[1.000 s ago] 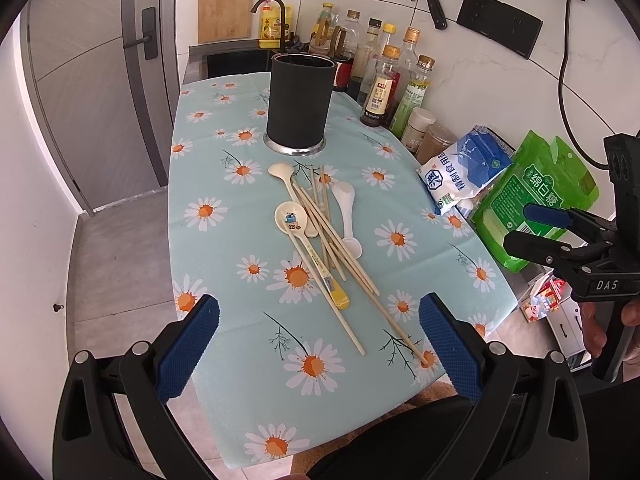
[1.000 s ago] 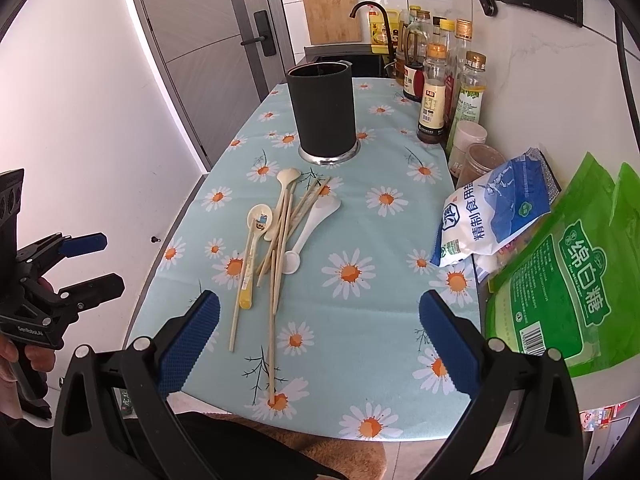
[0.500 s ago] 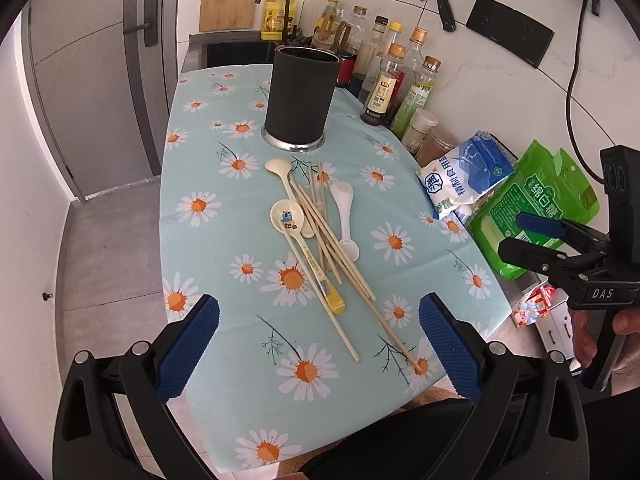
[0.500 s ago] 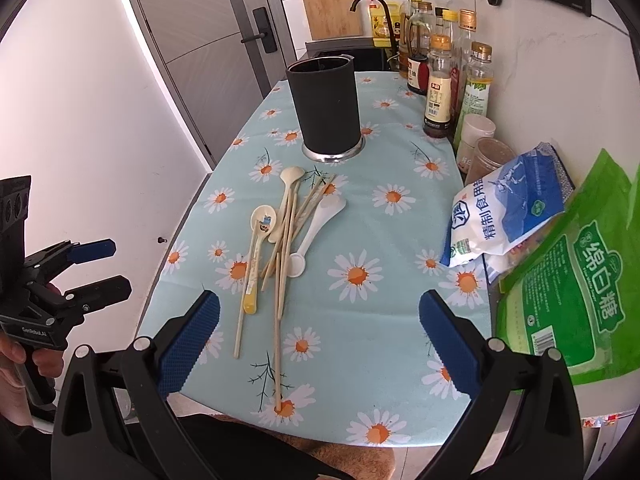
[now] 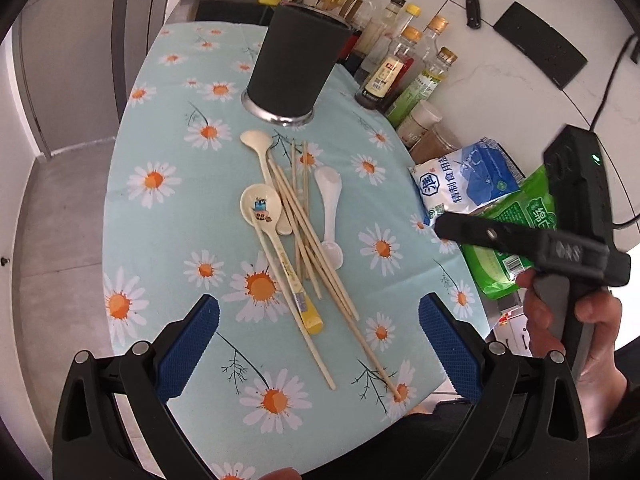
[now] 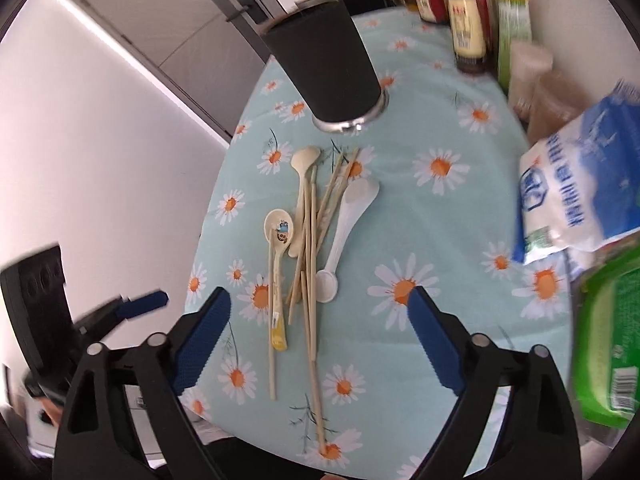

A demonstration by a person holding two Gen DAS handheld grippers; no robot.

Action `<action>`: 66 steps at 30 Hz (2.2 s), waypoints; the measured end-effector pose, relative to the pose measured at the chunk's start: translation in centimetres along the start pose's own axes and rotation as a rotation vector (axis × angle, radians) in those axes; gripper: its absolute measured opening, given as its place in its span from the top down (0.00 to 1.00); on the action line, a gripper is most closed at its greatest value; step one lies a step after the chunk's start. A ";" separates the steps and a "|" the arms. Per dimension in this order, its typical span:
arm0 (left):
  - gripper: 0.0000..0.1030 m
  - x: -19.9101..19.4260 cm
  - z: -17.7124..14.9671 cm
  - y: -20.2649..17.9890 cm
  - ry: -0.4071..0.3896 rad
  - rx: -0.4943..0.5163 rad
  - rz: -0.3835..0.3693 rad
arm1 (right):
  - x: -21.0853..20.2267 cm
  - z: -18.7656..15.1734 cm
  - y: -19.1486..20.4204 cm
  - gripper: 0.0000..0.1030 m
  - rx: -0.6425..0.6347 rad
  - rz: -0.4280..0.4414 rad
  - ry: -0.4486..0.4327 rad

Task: Organize utensils
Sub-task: 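Lower the right tool onto the white spoon and close on it, then grasp the cream spoon with the left tool while the right tool lifts the white spoon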

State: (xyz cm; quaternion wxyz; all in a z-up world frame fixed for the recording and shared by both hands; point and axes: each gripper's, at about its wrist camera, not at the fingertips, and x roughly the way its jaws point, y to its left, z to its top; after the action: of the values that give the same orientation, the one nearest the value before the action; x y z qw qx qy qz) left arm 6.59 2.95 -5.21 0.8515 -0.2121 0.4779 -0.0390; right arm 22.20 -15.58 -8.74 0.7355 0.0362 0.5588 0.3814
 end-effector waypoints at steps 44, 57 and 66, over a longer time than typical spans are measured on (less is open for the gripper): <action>0.16 5.5 4.2 7.4 0.021 -0.133 -0.125 | 5.4 6.8 -6.9 0.88 0.184 0.224 0.047; 0.53 10.7 8.5 9.6 0.110 -0.110 -0.157 | -1.9 4.0 -5.2 0.88 0.140 0.212 -0.029; 0.80 12.3 8.8 7.3 0.179 0.035 -0.137 | -3.1 3.2 -4.7 0.88 0.142 0.216 -0.046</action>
State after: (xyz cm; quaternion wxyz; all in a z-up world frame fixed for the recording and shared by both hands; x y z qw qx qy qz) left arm 19.53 9.09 -13.92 0.8043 -0.2251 0.5357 -0.1241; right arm 27.12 -19.60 -7.36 0.6983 0.1569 0.5603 0.4169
